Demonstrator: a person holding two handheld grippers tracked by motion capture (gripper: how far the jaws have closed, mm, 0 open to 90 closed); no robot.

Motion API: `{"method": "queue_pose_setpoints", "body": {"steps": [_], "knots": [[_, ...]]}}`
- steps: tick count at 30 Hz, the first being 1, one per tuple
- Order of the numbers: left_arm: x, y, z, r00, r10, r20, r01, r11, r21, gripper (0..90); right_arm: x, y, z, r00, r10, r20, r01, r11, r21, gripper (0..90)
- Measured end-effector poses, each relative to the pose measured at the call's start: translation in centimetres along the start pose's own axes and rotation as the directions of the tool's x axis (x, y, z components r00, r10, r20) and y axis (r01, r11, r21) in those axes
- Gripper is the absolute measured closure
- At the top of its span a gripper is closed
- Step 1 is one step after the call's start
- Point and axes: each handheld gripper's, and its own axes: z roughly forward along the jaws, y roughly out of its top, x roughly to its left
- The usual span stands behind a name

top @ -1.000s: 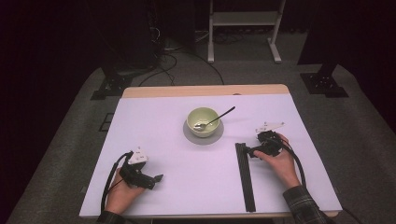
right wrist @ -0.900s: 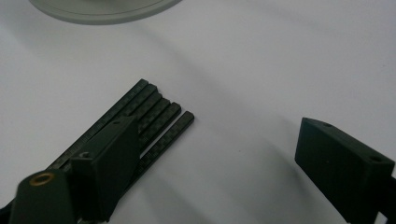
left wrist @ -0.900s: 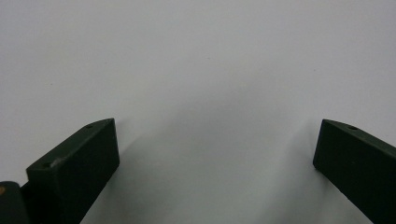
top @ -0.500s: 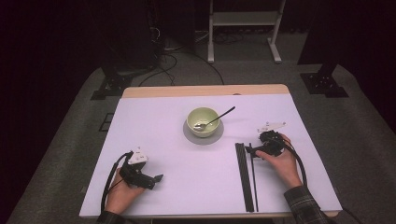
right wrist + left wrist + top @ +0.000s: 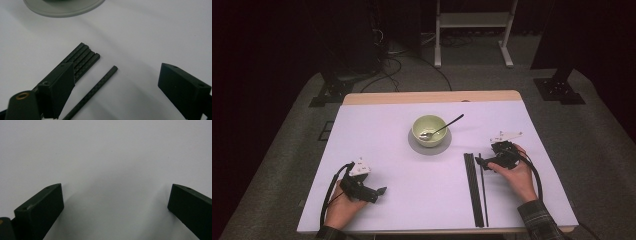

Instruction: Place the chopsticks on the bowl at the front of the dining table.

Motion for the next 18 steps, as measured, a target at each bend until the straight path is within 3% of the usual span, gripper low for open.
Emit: {"method": "queue_pose_setpoints", "body": {"steps": [18], "knots": [[0.0, 0.0, 0.0, 1.0, 0.0, 0.0, 0.0, 1.0, 0.0, 0.0, 1.6, -1.9, -3.2, 0.9998, -0.005, -0.019, 0.004, 0.999, -0.036, 12.5]]}}
